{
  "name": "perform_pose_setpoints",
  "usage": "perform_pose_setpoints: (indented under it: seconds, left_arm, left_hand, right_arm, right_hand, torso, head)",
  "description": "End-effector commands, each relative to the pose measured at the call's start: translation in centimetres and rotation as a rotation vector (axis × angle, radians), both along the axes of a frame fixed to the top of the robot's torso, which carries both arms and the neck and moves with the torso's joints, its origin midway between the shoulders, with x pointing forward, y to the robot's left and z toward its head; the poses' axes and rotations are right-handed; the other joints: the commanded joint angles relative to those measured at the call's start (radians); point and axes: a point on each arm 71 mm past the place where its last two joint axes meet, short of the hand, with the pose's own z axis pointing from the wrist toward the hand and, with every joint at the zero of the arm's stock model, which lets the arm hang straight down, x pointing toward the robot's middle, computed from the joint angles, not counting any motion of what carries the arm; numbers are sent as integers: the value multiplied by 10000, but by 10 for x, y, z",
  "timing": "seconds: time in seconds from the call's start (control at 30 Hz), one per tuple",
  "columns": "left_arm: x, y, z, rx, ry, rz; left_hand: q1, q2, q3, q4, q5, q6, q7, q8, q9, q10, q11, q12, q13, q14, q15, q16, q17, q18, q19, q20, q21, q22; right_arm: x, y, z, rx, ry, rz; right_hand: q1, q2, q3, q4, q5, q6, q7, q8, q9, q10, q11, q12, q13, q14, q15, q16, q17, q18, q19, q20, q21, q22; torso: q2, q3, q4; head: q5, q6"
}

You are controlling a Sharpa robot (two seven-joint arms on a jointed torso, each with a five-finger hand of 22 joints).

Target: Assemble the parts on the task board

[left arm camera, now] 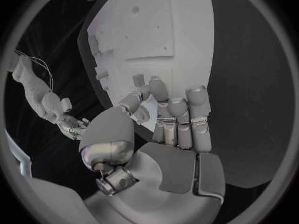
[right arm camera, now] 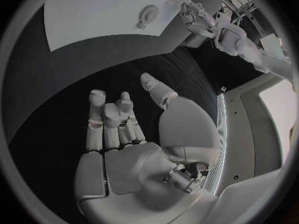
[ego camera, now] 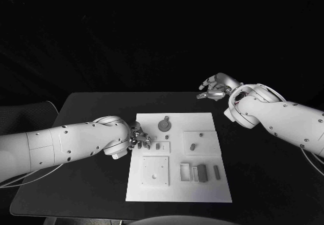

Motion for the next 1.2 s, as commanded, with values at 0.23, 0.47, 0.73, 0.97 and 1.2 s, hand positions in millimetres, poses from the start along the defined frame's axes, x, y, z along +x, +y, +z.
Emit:
perform_pose_setpoints:
  seconds: [0.23,0.47,0.73,0.97,1.2]
  left_arm:
    - [-2,-3,-1,-61,119,-188]
    - [-2,-3,-1,-68,150,-214]
    - [-2,-3,0,-182,-3,-175]
    - [-1,-4,1,-285,-241,-129]
    - [-1,-4,3,-360,-769,9]
  left_hand:
    - [77,-377,-17,168,-146,901,-250,-75,-30,-110,15,43,-29,-79,-23,55,-39,291,-72,-24,28,140]
    - [541,-647,29,50,-142,860,-234,-77,-24,-145,29,50,-57,-120,-19,70,-73,300,-91,-19,23,138]
    - [888,-635,73,-6,-148,829,-225,-78,-20,-170,39,58,-75,-151,-17,75,-97,305,-104,-19,8,130]
    - [1638,-281,169,-291,148,840,-227,-50,-3,-158,43,99,-88,-144,-5,121,-116,287,-92,3,32,143]
    - [1767,-229,144,-314,322,892,-245,-24,-1,-113,26,137,-91,-96,-8,170,-113,277,-51,9,66,152]
  right_arm:
    - [-1,1,-1,-44,53,109]
    - [0,0,-1,-45,55,97]
    - [-1,1,-1,-39,60,115]
    - [-1,1,-2,-28,96,117]
    - [-1,1,-3,-24,109,113]
  right_hand:
    - [-72,44,-8,82,22,-55,106,-12,-11,-48,-8,-4,-14,-77,-2,-31,-17,161,-17,-60,-50,107]
    - [-76,43,-8,87,22,-58,107,-13,-13,-50,-7,-3,-16,-78,-2,-31,-17,161,-17,-60,-51,107]
    - [-79,44,-8,93,23,-61,108,-14,-15,-52,-6,-1,-18,-80,-1,-31,-18,161,-17,-60,-52,107]
    - [-88,49,-8,105,22,-63,109,-14,-16,-53,-5,0,-20,-81,0,-31,-18,161,-16,-58,-53,107]
    - [-99,55,-10,118,22,-64,110,-13,-17,-55,-4,2,-22,-81,1,-30,-19,161,-15,-57,-53,108]
  torso:
    - [-1,5,-2]
    - [-1,1,-1]
    - [-2,-2,2]
    - [-4,-1,2]
    - [-4,1,2]
  head:
    - [-5,-11]
    - [-9,-16]
    - [-11,-23]
    - [-4,-33]
    - [-5,-47]
